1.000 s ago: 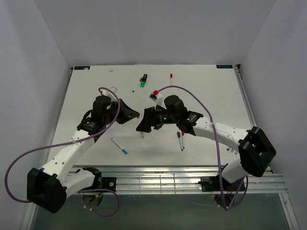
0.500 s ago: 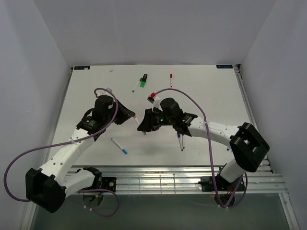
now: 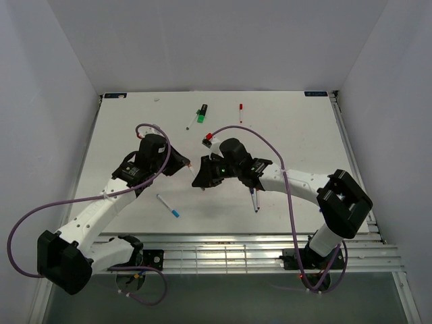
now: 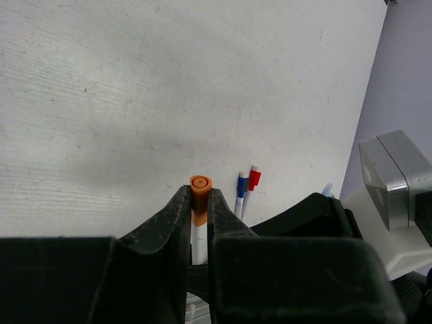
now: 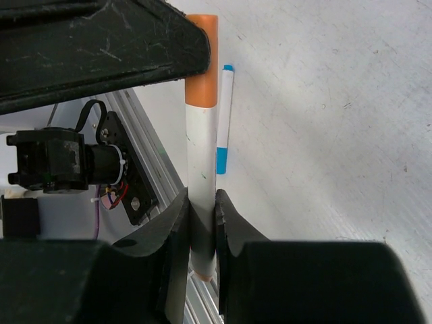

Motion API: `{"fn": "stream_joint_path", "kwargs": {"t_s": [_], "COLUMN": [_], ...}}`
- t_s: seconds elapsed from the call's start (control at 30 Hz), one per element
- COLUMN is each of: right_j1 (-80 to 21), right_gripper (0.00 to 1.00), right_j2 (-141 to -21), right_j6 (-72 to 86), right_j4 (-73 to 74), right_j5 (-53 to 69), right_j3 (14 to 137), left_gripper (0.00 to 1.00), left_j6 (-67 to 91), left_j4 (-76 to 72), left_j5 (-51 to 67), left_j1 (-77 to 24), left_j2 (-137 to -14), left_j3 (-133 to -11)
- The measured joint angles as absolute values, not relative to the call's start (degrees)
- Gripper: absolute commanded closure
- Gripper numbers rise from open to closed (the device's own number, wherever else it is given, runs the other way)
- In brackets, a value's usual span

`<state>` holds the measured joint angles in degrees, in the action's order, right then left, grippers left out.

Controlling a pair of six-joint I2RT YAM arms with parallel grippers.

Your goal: Open the pen caps

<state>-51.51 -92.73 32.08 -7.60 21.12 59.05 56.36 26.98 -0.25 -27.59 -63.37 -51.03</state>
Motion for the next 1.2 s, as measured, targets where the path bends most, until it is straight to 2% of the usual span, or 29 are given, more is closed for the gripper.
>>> {"fn": "stream_joint_path", "kwargs": {"t_s": [0.07,0.13,0.3,0.43,0.47,0.73,0.9,1.1,1.2], "right_j1": [-51.51,-51.51,-51.51,-51.51,-51.51,-51.51,-51.51,-51.51,-51.53], "right_gripper": [0.92,0.92,0.92,0.92,0.92,0.92,0.92,0.92,0.92], "right_j2": [-92.73,-92.73,-92.73,-92.62,-92.62,-92.62,-92.62,-92.62,-92.62], "right_j6": [31.77,31.51,31.44,31.46,31.46,31.48,31.51,31.53,31.57], "right_j4": [-7.03,-6.44,-5.93,-5.91,-5.91,-5.91,-5.91,-5.89,-5.48], "right_j5": [21.1,21.1,21.12,21.12,21.1,21.12,21.15,21.15,21.15], "right_j3": [59.27,59.57,59.88,59.88,59.88,59.88,59.88,59.94,60.27], "left_gripper": [1.0,0.95,0.65,0.49,0.48,0.49,0.63,0.67,0.84], "left_j6": [55.96,55.7,55.2,54.63,54.54,54.48,54.59,54.57,54.87], "left_j4": [26.92,26.87,26.59,26.5,26.5,26.48,25.89,25.08,24.64], "left_j5": [-0.99,-1.54,-2.17,-2.44,-2.46,-3.18,-3.55,-3.64,-3.62], "left_j1": [-28.1,-28.4,-28.73,-29.12,-29.26,-29.47,-29.47,-29.47,-29.47], "left_j2": [-63.35,-63.31,-63.31,-63.31,-63.31,-63.35,-64.42,-65.84,-65.87], "left_j3": [-51.03,-51.03,-51.0,-50.96,-50.96,-50.94,-50.94,-50.72,-50.61]}}
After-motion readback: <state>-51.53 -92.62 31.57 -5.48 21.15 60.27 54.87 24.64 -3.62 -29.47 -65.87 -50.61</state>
